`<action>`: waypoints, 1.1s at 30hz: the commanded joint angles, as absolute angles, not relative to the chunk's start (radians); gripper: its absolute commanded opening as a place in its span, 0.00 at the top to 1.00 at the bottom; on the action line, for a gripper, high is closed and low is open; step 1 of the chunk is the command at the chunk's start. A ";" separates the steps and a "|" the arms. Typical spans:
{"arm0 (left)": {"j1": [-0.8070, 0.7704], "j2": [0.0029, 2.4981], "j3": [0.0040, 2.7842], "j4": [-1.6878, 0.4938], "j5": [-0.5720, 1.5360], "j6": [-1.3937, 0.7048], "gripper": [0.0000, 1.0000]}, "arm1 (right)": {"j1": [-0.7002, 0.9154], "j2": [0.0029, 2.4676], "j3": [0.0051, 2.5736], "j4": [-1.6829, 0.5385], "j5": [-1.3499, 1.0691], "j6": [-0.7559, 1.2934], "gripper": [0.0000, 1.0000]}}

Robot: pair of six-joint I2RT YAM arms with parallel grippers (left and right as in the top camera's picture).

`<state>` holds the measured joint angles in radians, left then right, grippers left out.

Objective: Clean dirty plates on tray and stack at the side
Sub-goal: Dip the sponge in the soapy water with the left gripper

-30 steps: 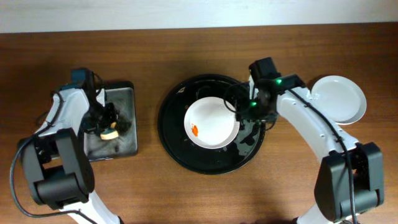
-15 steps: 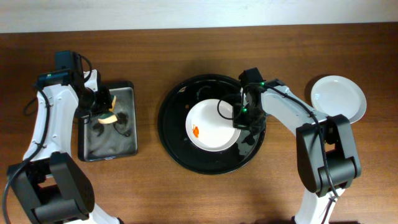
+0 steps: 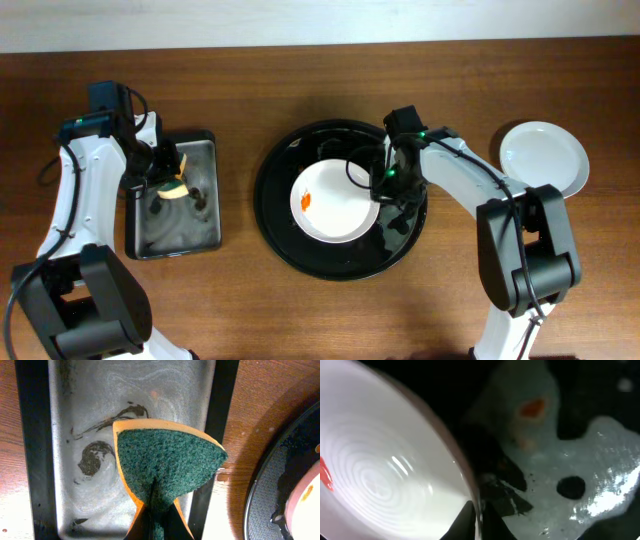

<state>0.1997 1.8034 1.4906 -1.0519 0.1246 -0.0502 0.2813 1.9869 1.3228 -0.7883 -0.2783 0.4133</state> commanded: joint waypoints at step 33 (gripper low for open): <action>0.168 1.943 1.316 -0.797 0.147 -0.090 0.99 | 0.281 2.077 1.341 -0.767 -0.281 0.240 0.96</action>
<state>0.1688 1.9594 1.2636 -0.6998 0.0620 -0.0769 0.2768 2.0377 1.3483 -0.7456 -0.3134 0.2527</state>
